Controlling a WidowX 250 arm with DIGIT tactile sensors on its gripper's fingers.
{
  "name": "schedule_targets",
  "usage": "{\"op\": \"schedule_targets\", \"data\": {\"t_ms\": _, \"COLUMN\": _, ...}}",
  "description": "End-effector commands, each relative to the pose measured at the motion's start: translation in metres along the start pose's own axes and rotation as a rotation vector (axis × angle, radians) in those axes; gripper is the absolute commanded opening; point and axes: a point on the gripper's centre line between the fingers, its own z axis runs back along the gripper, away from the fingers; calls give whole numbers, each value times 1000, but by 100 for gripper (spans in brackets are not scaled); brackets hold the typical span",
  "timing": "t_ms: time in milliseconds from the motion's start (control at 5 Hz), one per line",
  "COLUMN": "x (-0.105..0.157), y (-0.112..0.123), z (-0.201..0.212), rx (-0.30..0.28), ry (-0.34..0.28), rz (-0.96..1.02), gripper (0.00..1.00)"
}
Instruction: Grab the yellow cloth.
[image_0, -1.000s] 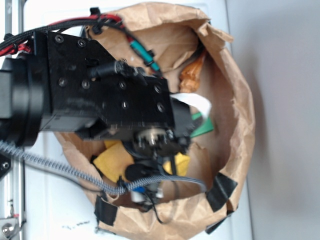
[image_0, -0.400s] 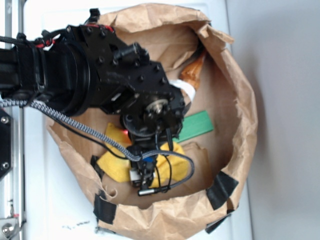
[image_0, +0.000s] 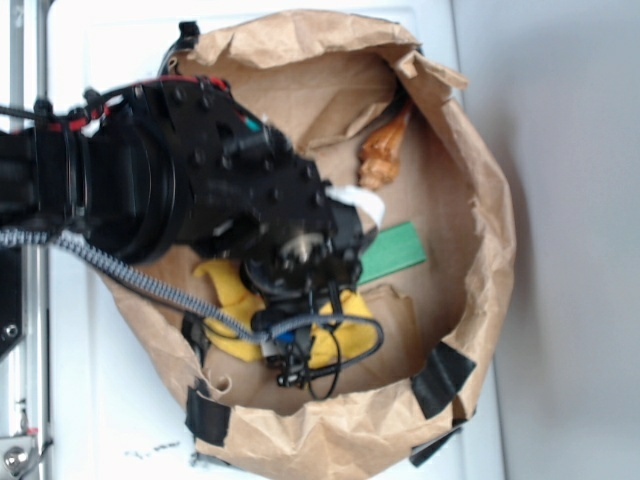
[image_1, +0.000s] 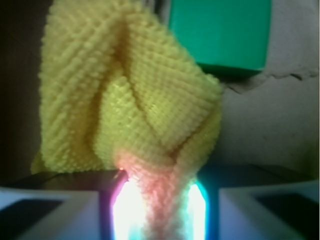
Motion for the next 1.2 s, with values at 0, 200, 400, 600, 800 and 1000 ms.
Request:
{"op": "schedule_targets", "data": {"t_ms": 0, "x": -3, "y": 3, "z": 69, "rx": -41, "ry": -115, "rz": 73, "gripper": 0}}
{"op": "schedule_targets", "data": {"t_ms": 200, "x": -9, "y": 16, "z": 108, "rx": -40, "ry": -173, "rz": 180, "gripper": 0}}
{"op": "schedule_targets", "data": {"t_ms": 400, "x": -20, "y": 19, "z": 128, "rx": 29, "ry": -231, "rz": 217, "gripper": 0}}
{"op": "schedule_targets", "data": {"t_ms": 600, "x": -26, "y": 18, "z": 144, "rx": 70, "ry": -259, "rz": 239, "gripper": 0}}
{"op": "schedule_targets", "data": {"t_ms": 800, "x": -21, "y": 20, "z": 161, "rx": 35, "ry": -233, "rz": 270, "gripper": 0}}
{"op": "schedule_targets", "data": {"t_ms": 1000, "x": -18, "y": 17, "z": 164, "rx": 18, "ry": -242, "rz": 276, "gripper": 0}}
